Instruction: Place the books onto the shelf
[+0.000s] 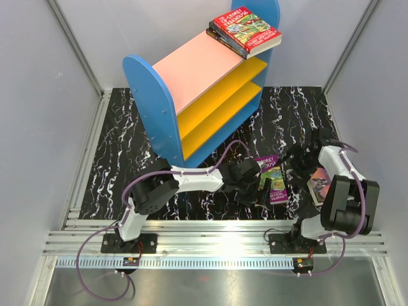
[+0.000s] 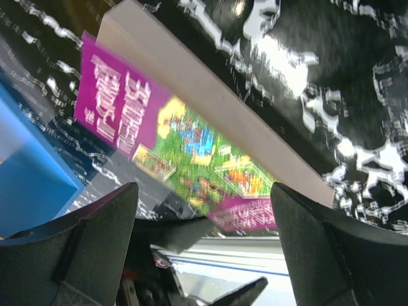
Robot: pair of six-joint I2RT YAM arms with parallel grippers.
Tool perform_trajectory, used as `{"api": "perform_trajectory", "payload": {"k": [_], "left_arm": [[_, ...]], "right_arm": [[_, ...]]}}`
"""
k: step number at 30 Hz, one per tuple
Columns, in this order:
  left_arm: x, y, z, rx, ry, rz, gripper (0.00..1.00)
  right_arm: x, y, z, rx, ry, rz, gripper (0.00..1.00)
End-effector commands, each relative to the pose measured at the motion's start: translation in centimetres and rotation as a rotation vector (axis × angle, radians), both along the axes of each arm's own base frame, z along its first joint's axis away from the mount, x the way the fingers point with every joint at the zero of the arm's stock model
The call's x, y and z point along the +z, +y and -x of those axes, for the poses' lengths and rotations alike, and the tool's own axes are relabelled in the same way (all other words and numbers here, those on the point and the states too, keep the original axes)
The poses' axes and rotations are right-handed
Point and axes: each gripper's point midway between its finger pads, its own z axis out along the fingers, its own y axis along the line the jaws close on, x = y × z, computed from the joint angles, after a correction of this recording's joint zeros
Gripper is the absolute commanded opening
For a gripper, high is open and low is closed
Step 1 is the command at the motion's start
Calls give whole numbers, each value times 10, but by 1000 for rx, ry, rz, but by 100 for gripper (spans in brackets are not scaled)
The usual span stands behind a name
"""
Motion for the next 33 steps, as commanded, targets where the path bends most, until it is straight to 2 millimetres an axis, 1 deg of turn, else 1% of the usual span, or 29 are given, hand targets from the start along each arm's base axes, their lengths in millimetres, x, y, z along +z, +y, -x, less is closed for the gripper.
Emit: {"api": "perform_trajectory", "payload": {"k": [1, 2, 3, 4, 7, 10, 14, 15, 18, 19, 20, 21, 24, 25, 28, 29, 30, 31, 33], "left_arm": [[11, 13, 5, -23, -8, -3, 93], [9, 16, 5, -23, -10, -11, 93], [10, 18, 5, -24, -12, -13, 93], [13, 19, 4, -23, -16, -9, 93], [13, 24, 5, -23, -15, -14, 93], [13, 27, 5, -27, -14, -18, 93], [14, 30, 5, -34, -15, -19, 93], [14, 30, 5, -35, -16, -19, 93], [13, 29, 5, -38, -11, -15, 93], [13, 27, 4, -41, -10, -9, 93], [13, 26, 5, -44, -8, -6, 93], [11, 25, 4, -45, -5, -8, 93], [11, 22, 5, -48, 4, 2, 93], [9, 21, 5, -49, 5, 3, 93], [10, 18, 4, -50, 5, 11, 93], [10, 17, 4, -50, 5, 11, 93], [9, 19, 3, -47, 4, -1, 92], [12, 19, 0, -35, -15, -6, 91], [12, 27, -10, 6, -62, -46, 91]], "right_arm": [[-14, -4, -19, 0, -34, 11, 91], [-18, -3, -19, -3, -26, 2, 91], [-21, -3, -23, -5, -38, -4, 91], [-25, -2, -23, -9, -30, -10, 91], [-30, -3, -22, -19, -33, -3, 91], [-35, -5, -21, -16, -31, 11, 91], [-35, -1, -18, -26, -28, -13, 90], [-33, 1, -19, -38, -33, -22, 90], [-19, 7, -20, -75, -60, -63, 90], [-8, 10, -23, -78, -95, -83, 90], [-2, 12, -23, -100, -97, -98, 90], [10, 14, -26, -102, -131, -110, 90], [25, 17, -27, -117, -153, -127, 90], [34, 17, -29, -113, -178, -132, 90], [41, 19, -25, -108, -183, -136, 90], [40, 19, -23, -103, -179, -132, 90], [38, 18, -21, -101, -171, -128, 90], [34, 18, -19, -100, -161, -118, 90], [29, 17, -17, -95, -155, -110, 90]]}}
